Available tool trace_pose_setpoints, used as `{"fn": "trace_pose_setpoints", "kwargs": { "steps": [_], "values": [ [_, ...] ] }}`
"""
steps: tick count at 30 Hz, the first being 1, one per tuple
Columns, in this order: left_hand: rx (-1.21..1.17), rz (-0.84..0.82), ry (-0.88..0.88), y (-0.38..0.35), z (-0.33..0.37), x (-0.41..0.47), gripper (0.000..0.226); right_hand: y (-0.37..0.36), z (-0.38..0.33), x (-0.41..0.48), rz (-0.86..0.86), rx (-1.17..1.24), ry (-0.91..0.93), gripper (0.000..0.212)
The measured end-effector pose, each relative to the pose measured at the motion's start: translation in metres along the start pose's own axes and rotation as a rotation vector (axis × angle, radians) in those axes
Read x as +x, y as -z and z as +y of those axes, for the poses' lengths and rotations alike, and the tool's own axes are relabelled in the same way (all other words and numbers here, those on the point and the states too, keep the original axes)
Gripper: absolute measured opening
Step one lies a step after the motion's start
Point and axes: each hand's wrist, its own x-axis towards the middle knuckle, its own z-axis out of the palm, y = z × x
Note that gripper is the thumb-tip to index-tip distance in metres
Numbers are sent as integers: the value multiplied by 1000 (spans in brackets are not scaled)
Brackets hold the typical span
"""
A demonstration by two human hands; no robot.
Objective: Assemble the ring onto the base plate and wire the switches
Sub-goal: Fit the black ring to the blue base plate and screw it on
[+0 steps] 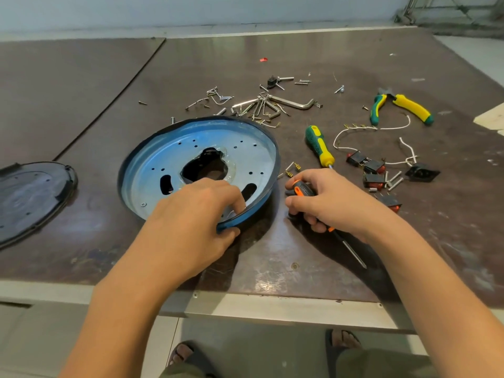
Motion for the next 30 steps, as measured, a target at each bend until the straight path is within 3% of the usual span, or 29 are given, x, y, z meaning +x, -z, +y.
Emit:
{"fn": "trace_pose_setpoints", "kwargs": {
  "steps": [6, 14, 18, 21, 25, 30],
  "values": [
    [56, 87, -50, -5, 4, 2, 19, 0, -4, -3, 9, 2, -2, 22],
    [-78, 115, -34, 4, 1, 0, 18, -1, -8, -9, -110, 443, -58, 16],
    [-313, 243, -60, 23, 1, -7, 19, -1, -10, -11, -180, 571, -93, 23],
    [-419, 298, -73, 30, 1, -10, 22, -6, -11, -13, -263, 712, -125, 9],
    [-420, 331, -73, 27, 4, -8, 24, -19, -11, -13, -367, 962, -191, 29],
    [-400, 383, -87, 31, 0, -8, 30, -26, -19, -14, -391, 835, 28, 18]
  ]
}}
